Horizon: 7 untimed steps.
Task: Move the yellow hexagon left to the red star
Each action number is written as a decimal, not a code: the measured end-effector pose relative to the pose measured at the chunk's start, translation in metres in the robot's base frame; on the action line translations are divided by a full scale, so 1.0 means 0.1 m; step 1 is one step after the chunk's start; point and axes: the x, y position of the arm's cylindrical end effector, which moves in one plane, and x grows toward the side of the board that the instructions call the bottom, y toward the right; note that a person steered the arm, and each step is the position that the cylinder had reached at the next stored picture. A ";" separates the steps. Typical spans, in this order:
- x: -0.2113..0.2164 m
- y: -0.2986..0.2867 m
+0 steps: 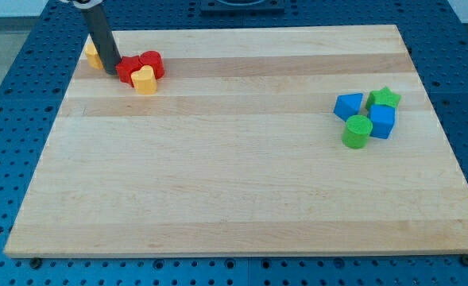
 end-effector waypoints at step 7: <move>-0.82 -0.49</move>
